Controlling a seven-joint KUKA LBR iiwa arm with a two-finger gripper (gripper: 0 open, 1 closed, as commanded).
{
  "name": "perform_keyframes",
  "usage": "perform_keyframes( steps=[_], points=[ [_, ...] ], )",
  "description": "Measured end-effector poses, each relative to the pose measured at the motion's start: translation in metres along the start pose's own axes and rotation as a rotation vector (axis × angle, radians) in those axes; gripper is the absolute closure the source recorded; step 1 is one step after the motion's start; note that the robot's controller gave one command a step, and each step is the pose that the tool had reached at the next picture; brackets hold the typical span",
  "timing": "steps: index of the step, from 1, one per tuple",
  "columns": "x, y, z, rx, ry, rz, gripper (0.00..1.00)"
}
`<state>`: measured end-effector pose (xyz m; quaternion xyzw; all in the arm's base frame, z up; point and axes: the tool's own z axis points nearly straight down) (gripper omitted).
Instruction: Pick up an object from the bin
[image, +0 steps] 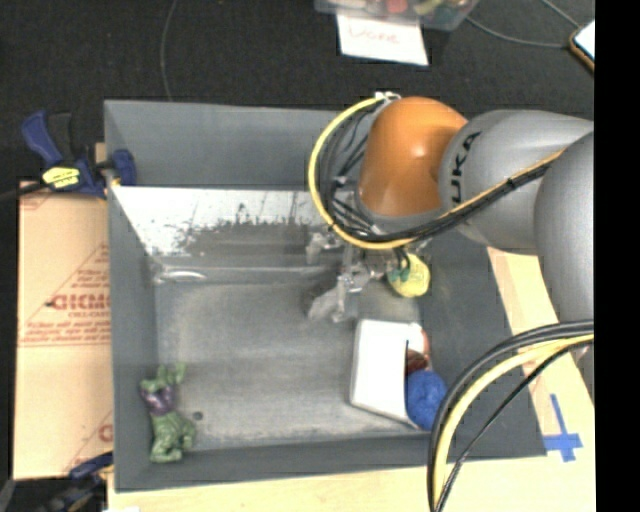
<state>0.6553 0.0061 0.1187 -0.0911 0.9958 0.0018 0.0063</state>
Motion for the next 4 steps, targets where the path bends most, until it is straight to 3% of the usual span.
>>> perform_keyframes(
  steps=[1,2,3,4],
  points=[
    [0.001,-0.007,0.0,0.002,0.0,0.017,0.0],
    [0.004,-0.014,0.047,0.0,-0.005,0.091,0.0],
    [0.005,-0.018,0.047,0.003,-0.008,-0.088,1.0],
    [0.005,-0.018,0.047,0.003,-0.008,-0.087,1.0]
  ],
)
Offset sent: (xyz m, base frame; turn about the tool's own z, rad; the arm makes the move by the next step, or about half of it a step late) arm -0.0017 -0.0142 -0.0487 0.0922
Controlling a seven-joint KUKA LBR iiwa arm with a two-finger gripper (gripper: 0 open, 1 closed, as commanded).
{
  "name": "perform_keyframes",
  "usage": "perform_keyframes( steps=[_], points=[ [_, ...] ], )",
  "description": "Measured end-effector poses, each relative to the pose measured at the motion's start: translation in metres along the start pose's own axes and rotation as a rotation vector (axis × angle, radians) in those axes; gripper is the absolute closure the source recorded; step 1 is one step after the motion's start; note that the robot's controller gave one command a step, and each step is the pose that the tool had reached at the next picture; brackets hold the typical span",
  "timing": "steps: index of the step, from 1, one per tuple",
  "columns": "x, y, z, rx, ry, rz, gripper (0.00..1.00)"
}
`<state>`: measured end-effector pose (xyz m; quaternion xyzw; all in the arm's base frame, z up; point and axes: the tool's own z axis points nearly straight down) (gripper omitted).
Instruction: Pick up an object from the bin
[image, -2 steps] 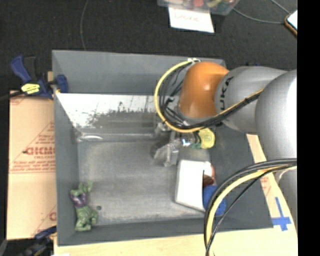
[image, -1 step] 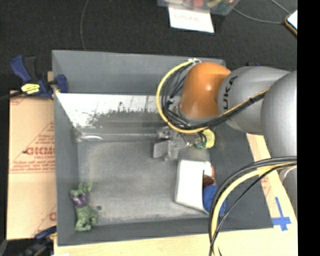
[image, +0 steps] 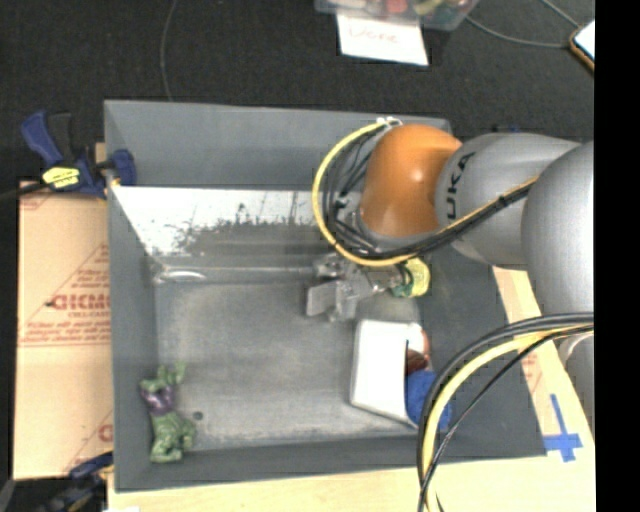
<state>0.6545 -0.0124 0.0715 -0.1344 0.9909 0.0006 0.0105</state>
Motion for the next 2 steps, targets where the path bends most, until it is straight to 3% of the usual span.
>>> perform_keyframes(
  steps=[1,2],
  points=[
    [0.001,0.0,-0.03,-0.002,0.006,0.001,1.0],
    [-0.001,0.0,-0.065,0.001,-0.001,0.001,1.0]
  ],
)
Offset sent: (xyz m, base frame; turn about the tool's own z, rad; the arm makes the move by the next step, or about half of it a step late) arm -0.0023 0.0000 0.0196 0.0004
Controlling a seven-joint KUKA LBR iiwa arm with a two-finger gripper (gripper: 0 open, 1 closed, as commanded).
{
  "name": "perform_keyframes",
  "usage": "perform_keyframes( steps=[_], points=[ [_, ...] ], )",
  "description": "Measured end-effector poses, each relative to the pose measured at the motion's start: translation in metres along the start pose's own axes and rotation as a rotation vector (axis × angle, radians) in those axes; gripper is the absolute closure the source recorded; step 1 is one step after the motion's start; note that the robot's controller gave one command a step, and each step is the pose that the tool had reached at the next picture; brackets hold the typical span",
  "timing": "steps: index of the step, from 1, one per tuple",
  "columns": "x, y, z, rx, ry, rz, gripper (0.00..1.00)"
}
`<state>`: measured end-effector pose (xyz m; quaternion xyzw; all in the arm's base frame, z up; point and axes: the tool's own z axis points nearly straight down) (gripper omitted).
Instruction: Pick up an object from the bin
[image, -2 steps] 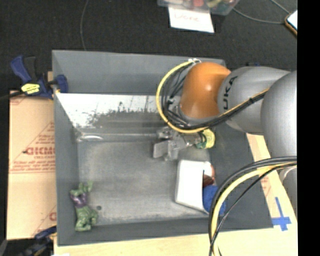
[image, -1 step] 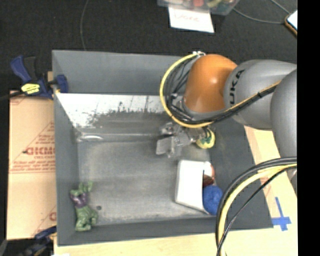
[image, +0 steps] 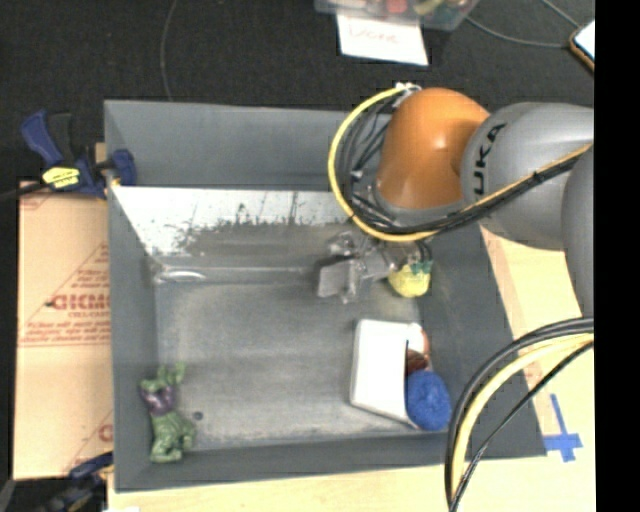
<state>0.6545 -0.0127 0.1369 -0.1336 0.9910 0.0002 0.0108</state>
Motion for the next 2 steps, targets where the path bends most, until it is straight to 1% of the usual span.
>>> perform_keyframes(
  steps=[2],
  points=[
    [-0.003,-0.001,-0.066,0.002,-0.005,0.001,1.0]
  ],
)
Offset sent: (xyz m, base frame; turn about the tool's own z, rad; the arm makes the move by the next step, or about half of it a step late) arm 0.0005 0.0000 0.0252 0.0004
